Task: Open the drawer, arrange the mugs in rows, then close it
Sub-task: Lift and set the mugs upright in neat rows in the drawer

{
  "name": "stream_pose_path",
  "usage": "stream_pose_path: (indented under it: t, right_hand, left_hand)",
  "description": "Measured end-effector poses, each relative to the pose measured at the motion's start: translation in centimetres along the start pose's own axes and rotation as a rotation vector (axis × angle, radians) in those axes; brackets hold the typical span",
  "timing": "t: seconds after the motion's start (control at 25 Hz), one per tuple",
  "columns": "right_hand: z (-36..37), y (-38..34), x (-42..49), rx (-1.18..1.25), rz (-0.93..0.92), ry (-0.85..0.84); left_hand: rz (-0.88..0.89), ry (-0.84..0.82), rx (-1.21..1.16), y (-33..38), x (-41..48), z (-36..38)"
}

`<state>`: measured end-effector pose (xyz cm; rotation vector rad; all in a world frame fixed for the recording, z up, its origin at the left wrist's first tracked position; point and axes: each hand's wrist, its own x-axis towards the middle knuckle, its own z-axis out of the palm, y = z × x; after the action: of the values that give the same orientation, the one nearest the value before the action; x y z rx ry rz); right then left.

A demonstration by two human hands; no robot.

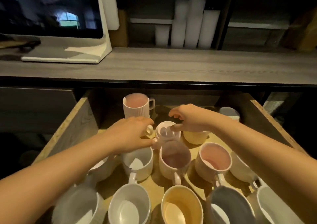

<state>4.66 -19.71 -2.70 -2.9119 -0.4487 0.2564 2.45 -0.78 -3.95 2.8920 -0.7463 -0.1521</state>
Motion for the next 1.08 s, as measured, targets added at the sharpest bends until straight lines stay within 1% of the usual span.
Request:
stream_pose_path:
  t: [0.08, 0.2, 0.32, 0.48, 0.68, 0.84, 1.0, 1.08]
  right_hand:
    - [0.0, -0.9, 1.8, 0.085, 0.006, 0.015]
    - [0.1, -1.9, 4.1, 0.139, 0.010, 0.046]
    - [0.3, -2.4, 6.1, 0.214, 0.036, 0.059]
    - [0.6, -2.8, 7.9, 0.315, 0.059, 0.064]
    - [1.1, -2.0, 8.0, 0.355, 0.046, 0.093]
    - [1.6, -1.8, 6.8, 0.338, -0.011, 0.107]
    - [1.8, -2.1, 5.2, 0.353, -0.108, 0.061]
    - [1.7, -2.0, 4.7, 0.357, -0.125, 0.036]
  left_hand:
    - [-0.111, 0.060, 0.004, -2.0, -0.4, -0.3]
    - [-0.294, 0.165, 0.034, -4.5, -0.3, -0.2]
    - [-0.386, 0.201, -0.041, -5.8, 0.8, 0.1]
    - [-0.327, 0.248, -0.289, -6.6, 2.3, 0.2]
    - [-0.322, 0.333, -0.471, -6.7, 3.4, 0.4]
    - [-0.319, 0.364, -0.456, -6.1, 4.5, 0.6]
    - [-0.307, 0.341, -0.443, -5.3, 5.1, 0.9]
    - [-0.304, 0.358, -0.427, -5.1, 5.3, 0.9]
